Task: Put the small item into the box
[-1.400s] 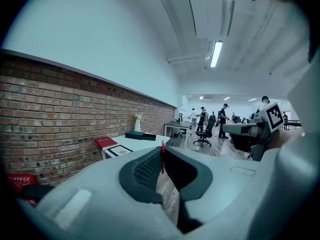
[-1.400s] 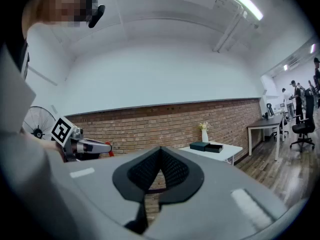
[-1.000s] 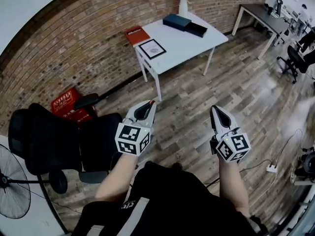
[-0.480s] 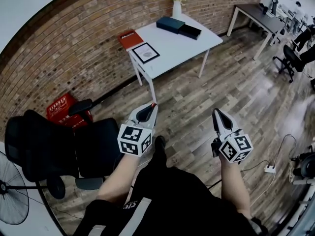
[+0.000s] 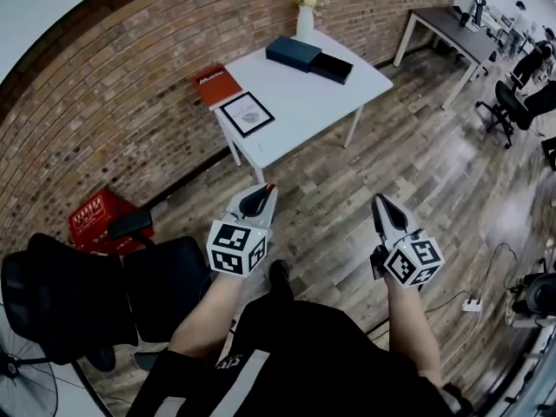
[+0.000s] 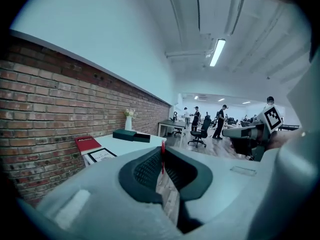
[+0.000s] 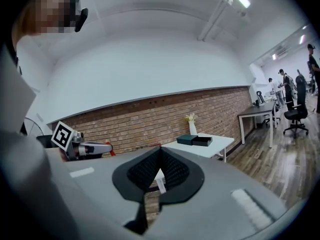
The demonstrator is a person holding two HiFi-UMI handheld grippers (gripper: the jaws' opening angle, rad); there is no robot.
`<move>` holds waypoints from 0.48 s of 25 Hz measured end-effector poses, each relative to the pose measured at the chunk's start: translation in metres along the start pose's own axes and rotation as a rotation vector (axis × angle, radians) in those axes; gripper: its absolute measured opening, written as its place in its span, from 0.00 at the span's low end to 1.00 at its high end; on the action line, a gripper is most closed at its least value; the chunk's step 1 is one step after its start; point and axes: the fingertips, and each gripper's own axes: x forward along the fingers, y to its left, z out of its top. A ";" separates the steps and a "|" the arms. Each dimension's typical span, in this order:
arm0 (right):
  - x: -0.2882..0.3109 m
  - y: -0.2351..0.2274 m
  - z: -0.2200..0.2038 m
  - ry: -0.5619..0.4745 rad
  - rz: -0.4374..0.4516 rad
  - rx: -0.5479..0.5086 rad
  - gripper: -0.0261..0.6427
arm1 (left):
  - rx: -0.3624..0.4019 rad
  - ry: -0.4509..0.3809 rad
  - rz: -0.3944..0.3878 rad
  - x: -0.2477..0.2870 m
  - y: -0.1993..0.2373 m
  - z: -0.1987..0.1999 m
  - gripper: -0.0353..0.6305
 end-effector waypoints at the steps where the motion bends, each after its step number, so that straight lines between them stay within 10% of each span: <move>1: 0.014 -0.003 0.001 0.005 -0.003 0.002 0.04 | 0.000 0.003 -0.005 0.010 0.010 0.003 0.08; 12: 0.140 -0.007 0.018 0.046 0.002 -0.012 0.04 | -0.016 0.004 -0.052 0.086 0.099 0.033 0.08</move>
